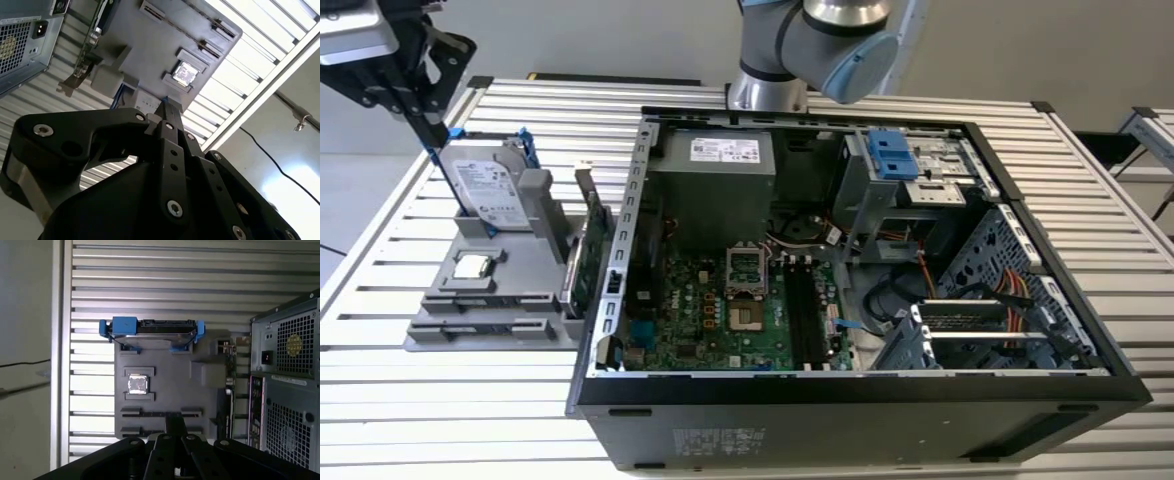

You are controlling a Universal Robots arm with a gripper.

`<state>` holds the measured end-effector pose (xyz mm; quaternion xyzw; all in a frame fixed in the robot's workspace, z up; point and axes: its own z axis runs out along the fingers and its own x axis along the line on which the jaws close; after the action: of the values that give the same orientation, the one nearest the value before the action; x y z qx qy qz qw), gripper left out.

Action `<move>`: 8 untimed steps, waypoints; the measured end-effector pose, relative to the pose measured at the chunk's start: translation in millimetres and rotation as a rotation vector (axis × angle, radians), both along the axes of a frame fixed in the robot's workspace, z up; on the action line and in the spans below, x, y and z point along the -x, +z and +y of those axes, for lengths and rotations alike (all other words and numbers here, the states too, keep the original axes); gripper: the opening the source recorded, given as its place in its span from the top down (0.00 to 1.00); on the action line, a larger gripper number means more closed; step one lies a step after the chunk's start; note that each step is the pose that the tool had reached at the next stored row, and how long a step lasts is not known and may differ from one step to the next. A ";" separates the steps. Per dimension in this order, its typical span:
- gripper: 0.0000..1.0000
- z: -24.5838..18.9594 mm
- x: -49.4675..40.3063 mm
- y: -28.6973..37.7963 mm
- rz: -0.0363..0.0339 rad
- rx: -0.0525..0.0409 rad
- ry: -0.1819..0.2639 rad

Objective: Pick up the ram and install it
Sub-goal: 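Reach for the ram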

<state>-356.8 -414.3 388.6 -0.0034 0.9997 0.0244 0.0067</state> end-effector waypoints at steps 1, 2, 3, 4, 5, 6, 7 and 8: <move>1.00 -0.6 0.0 -0.1 0.0001 0.0001 0.000; 1.00 -1.3 0.0 -0.2 0.0001 0.0000 0.000; 1.00 -2.0 0.0 -0.4 0.0000 -0.0001 0.000; 1.00 -2.6 0.0 -0.5 0.0001 0.0000 0.000; 1.00 -3.3 0.0 -0.6 0.0002 0.0000 0.000; 1.00 -3.8 0.0 -0.6 0.0002 0.0000 0.000; 1.00 -4.4 0.0 -0.7 0.0002 0.0000 0.000; 1.00 -4.9 0.0 -0.9 0.0001 0.0000 0.000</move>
<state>-356.8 -419.1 387.7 -0.0032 0.9997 0.0244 0.0067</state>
